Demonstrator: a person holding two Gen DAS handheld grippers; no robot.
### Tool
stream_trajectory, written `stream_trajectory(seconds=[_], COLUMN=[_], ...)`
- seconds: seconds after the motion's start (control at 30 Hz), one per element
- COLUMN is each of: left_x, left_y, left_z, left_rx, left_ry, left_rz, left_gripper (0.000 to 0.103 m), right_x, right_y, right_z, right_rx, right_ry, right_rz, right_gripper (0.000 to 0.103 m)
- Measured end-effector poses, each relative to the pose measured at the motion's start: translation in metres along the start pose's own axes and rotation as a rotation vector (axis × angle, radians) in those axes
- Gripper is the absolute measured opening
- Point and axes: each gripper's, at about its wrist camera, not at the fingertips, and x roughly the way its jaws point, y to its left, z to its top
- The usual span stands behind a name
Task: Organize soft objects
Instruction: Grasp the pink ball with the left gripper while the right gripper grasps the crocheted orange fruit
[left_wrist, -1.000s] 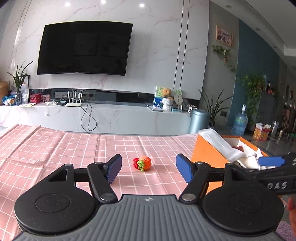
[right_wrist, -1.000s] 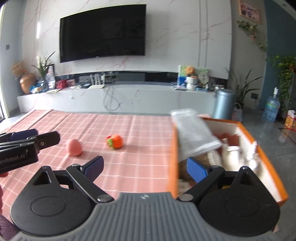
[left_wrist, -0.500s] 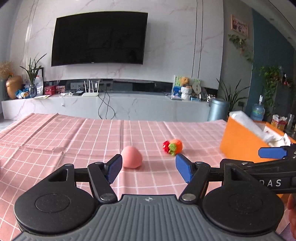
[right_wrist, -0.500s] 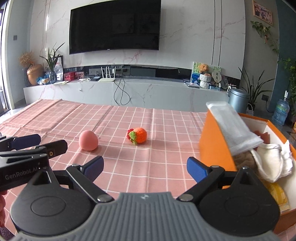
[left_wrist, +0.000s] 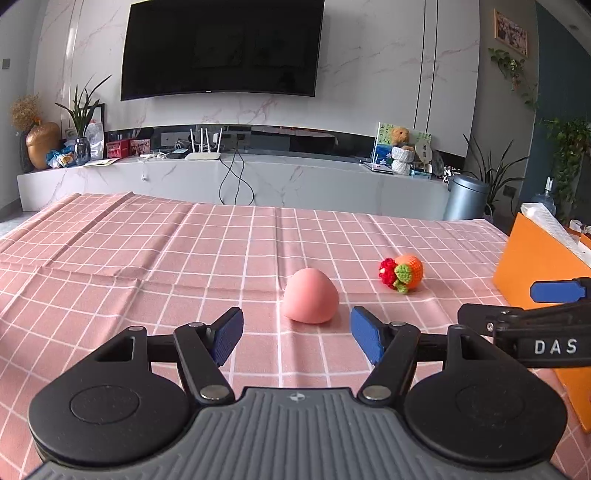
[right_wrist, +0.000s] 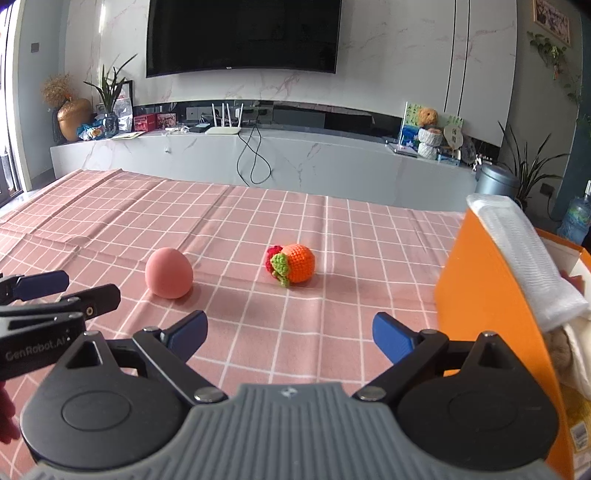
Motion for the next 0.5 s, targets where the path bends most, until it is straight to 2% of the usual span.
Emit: stream_trajectory(seconds=[0.1, 0.23, 0.5], left_x=[0.012, 0.031, 0.072], left_y=[0.002, 0.000, -0.014], left_z=[0.006, 0.014, 0.022], left_rx=[-0.003, 0.009, 0.078], left_ry=[0.008, 0.029, 0.096], left_rz=[-0.017, -0.023, -0.047], left_gripper=[0.078, 0.078, 0.075], right_x=[0.018, 0.037, 0.071], right_y=[-0.001, 0.000, 0.000], right_z=[0.008, 0.017, 0.031], right_rx=[0.010, -0.002, 0.002], right_ry=[0.013, -0.005, -0.014], right_rz=[-0.001, -0.016, -0.009], right_gripper=[0.093, 0.078, 0.066])
